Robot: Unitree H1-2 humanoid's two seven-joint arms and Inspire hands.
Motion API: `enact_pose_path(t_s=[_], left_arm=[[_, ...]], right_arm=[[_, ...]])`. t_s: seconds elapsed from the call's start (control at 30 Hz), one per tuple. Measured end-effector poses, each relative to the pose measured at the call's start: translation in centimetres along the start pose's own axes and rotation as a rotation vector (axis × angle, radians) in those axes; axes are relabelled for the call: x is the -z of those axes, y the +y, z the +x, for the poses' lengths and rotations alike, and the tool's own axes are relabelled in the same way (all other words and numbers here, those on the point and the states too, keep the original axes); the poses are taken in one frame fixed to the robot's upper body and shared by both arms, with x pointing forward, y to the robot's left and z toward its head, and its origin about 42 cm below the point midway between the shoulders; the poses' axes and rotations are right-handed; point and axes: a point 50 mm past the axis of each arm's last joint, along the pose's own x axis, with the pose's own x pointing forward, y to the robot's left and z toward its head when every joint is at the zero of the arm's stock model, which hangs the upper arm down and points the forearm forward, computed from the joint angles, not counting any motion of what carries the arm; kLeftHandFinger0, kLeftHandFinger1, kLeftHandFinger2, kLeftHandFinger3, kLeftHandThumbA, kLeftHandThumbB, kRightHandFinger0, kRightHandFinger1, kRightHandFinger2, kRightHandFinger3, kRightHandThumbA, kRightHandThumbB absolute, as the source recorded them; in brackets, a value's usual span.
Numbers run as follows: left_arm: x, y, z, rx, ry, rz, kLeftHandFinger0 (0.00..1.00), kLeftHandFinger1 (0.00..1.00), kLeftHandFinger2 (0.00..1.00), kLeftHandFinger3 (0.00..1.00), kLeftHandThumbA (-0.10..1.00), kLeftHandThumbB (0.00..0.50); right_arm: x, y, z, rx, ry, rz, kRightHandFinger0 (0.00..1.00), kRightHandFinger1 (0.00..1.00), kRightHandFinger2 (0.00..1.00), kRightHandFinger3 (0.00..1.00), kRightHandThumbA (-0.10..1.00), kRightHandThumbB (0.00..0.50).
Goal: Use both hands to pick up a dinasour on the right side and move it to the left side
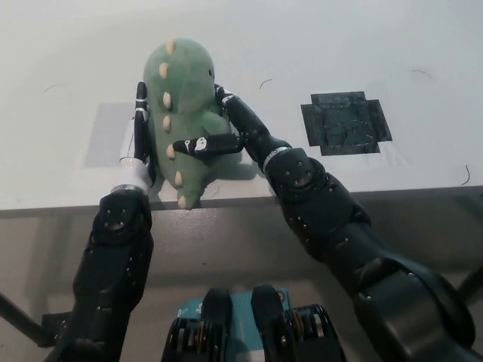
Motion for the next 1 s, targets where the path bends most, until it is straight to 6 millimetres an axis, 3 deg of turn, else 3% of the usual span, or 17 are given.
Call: enact_pose_path(t_s=[0.1, 0.17, 0.3, 0.43, 0.53, 0.87, 1.0], left_arm=[[0.4, 0.4, -0.4, -0.008, -0.001, -0.003, 1.00, 1.00, 1.00, 1.00, 1.00, 0.325], [0.4, 0.5, -0.4, -0.010, -0.003, -0.005, 1.00, 1.00, 1.00, 1.00, 1.00, 0.368], [0.3, 1.0, -0.4, -0.015, -0.018, -0.002, 1.00, 1.00, 1.00, 1.00, 1.00, 0.338], [0.2, 1.7, -0.3, -0.021, -0.029, 0.001, 1.00, 1.00, 1.00, 1.00, 1.00, 0.368], [0.1, 2.1, -0.4, -0.025, -0.034, 0.006, 1.00, 1.00, 1.00, 1.00, 1.00, 0.364], [0.3, 2.8, -0.9, -0.034, -0.038, 0.012, 1.00, 1.00, 1.00, 1.00, 1.00, 0.384], [0.3, 2.9, -0.8, -0.039, -0.040, 0.007, 1.00, 1.00, 1.00, 1.00, 1.00, 0.362]], right_arm=[[-0.1, 0.4, 0.1, -0.012, 0.001, -0.005, 1.00, 1.00, 1.00, 1.00, 1.00, 0.062], [-0.1, 0.5, 0.1, -0.016, 0.003, -0.007, 1.00, 1.00, 1.00, 1.00, 1.00, 0.092], [-0.3, 0.8, 0.3, -0.027, 0.003, -0.009, 1.00, 1.00, 1.00, 1.00, 1.00, 0.088], [-0.6, 1.1, 0.4, -0.042, 0.004, -0.030, 1.00, 1.00, 1.00, 1.00, 1.00, 0.100], [-1.0, 1.1, 0.6, -0.057, -0.002, -0.054, 1.00, 1.00, 1.00, 1.00, 1.00, 0.112], [-1.4, 1.7, 0.8, -0.077, -0.007, -0.072, 1.00, 1.00, 1.00, 1.00, 1.00, 0.085], [-1.7, 1.7, 0.9, -0.081, -0.009, -0.075, 1.00, 1.00, 1.00, 1.00, 1.00, 0.095]])
